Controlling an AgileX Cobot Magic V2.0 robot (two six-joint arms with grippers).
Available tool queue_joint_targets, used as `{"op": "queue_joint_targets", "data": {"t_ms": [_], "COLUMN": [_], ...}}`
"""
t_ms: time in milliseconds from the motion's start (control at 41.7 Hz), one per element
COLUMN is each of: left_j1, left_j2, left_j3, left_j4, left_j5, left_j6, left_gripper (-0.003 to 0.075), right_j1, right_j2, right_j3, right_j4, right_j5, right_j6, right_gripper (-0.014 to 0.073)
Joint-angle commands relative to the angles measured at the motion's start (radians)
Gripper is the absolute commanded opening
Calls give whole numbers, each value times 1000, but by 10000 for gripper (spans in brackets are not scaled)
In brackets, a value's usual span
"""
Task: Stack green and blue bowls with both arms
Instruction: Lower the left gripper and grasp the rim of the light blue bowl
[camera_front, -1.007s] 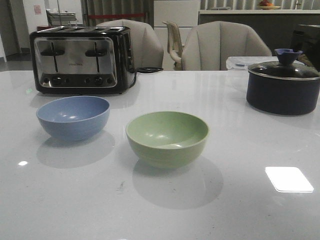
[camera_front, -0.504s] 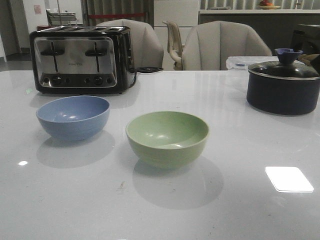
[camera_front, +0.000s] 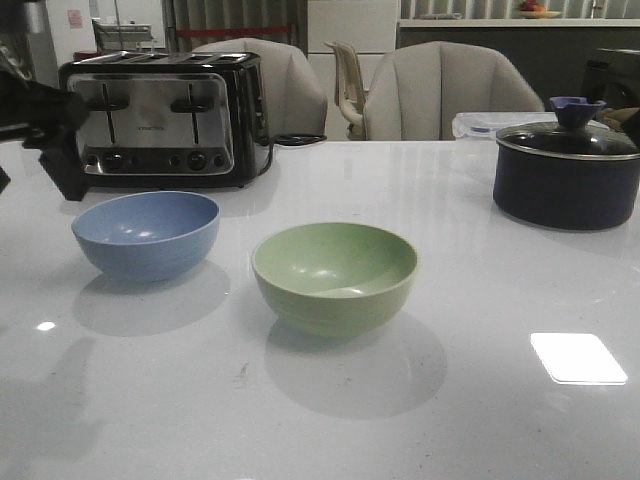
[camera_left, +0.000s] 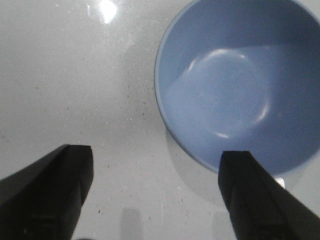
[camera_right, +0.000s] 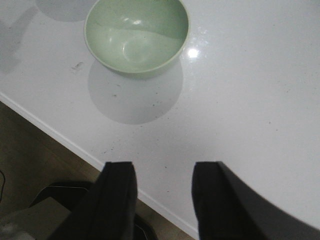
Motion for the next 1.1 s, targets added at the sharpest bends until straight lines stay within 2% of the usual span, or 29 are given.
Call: {"op": "queue_joint_targets", "data": {"t_ms": [0,312,408,576,816,1079], "left_j1": [-7,-7,-7,-7,-7,-4], "left_j2": [34,186,197,197,199,182], "left_j3": [-85,-183,-195,-195,-195,-259], "left_j4": [-13,-62,-74,-74,-72,-70], "left_j5": [-48,-100,-115,-100,-67,68], "left_j6": [-1,-1,-1,-1,-1,-1], "left_gripper": [572,552,484,305,101,102], "right_j1": [-1,-1,-1,-1,-1,-1], "right_j2": [-15,-15,-15,-15,-15,-15], "right_j3": [-28,-28,-28,-28,-28,-28], "right_j4": [-1,-1,-1,-1,-1,-1], "right_j5": [-52,-52,-52,-52,-52,-52], "right_j6": [-8,-8,-8,-8,-8,-8], "right_gripper": [400,400,400,400,400,400]}}
